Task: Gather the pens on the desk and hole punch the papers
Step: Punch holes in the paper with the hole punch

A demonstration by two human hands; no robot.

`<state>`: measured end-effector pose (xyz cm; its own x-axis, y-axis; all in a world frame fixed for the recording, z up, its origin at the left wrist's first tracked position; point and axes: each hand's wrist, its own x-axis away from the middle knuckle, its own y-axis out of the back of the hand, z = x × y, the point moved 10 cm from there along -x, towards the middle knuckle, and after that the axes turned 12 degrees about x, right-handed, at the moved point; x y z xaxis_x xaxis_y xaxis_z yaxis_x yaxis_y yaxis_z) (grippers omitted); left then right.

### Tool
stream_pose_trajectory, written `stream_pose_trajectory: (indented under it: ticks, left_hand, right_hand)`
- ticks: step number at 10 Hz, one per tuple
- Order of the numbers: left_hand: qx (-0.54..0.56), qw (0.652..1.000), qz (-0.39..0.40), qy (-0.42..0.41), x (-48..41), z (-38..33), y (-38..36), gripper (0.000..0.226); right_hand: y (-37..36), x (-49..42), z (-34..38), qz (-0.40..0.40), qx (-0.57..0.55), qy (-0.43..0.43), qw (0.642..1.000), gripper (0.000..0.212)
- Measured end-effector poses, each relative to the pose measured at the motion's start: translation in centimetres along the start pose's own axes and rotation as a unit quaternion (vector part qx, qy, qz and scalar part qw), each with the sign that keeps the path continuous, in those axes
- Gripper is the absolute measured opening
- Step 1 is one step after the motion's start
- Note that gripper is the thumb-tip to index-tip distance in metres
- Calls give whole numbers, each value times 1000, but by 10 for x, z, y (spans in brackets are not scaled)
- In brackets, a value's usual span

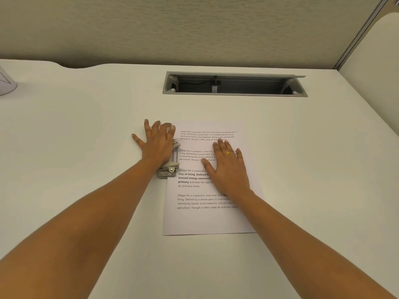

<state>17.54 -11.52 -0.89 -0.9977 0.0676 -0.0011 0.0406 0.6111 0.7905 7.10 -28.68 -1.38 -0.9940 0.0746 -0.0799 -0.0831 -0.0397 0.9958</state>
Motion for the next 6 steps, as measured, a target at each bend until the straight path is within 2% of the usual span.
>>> stream_pose_trajectory:
  ticks: [6]
  left_hand:
    - [-26,1000,9,4,-1,4,-3,49]
  right_hand:
    - [-1,-1,1,3,-1,2,1000,67]
